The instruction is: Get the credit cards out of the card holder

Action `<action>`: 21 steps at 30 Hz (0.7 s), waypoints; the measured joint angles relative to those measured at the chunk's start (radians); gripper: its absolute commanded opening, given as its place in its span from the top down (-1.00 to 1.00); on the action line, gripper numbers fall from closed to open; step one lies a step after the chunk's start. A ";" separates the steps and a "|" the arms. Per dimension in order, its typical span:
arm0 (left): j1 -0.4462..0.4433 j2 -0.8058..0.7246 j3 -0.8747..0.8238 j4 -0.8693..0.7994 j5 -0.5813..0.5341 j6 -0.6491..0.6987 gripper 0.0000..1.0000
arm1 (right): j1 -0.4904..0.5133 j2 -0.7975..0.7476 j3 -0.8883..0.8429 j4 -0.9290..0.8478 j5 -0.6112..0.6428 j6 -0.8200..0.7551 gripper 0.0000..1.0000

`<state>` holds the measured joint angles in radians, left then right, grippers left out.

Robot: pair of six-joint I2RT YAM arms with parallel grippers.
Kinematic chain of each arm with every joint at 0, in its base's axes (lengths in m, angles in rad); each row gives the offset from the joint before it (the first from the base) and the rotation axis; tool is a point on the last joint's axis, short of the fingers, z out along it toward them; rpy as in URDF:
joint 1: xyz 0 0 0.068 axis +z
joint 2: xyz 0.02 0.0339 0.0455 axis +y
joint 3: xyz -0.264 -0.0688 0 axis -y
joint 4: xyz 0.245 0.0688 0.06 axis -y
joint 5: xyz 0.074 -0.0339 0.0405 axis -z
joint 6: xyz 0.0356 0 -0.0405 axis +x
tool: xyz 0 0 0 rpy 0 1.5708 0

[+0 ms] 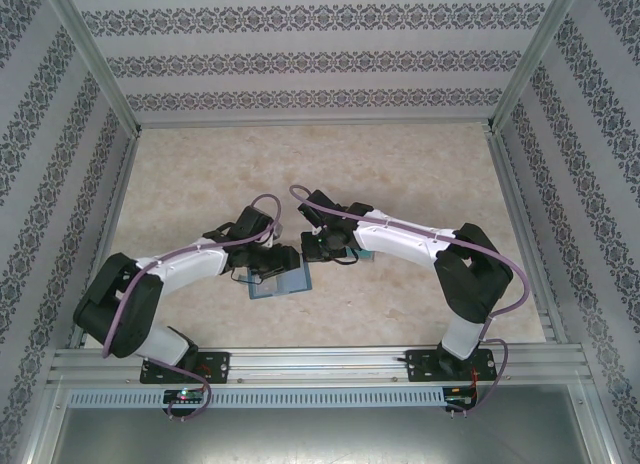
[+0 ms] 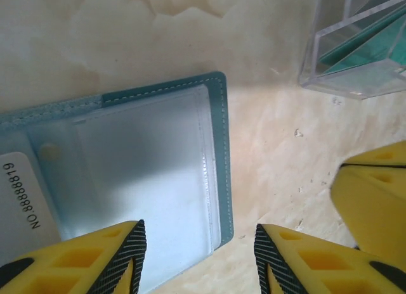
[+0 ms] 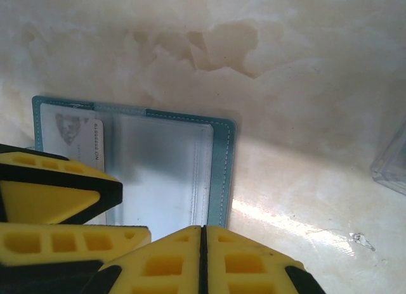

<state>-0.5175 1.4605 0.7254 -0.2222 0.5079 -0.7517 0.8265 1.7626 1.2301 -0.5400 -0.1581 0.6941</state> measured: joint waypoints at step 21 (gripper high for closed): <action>0.062 -0.204 -0.118 -0.199 -0.256 -0.010 0.76 | 0.034 0.190 0.097 0.143 -0.291 -0.007 0.66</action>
<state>-0.4557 1.2560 0.6071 -0.4210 0.2523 -0.7612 0.8600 1.9526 1.3270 -0.3969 -0.4492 0.6868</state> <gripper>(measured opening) 0.143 0.168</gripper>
